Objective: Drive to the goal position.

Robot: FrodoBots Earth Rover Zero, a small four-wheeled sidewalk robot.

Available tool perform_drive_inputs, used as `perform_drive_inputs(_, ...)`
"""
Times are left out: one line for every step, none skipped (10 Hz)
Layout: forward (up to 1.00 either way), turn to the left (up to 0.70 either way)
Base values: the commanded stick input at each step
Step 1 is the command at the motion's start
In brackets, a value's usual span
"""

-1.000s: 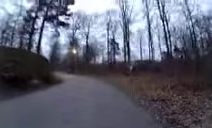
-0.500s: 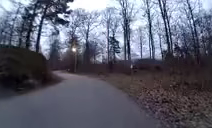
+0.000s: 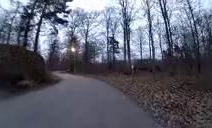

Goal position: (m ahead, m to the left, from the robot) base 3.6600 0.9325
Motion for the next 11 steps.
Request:
perform_drive_inputs(0.70,0.00)
perform_drive_inputs(0.70,0.00)
perform_drive_inputs(0.70,0.00)
perform_drive_inputs(0.70,0.00)
perform_drive_inputs(0.70,0.00)
perform_drive_inputs(0.70,0.00)
perform_drive_inputs(0.70,0.00)
perform_drive_inputs(0.70,0.00)
perform_drive_inputs(0.70,0.08)
perform_drive_inputs(0.70,0.16)
perform_drive_inputs(0.70,0.31)
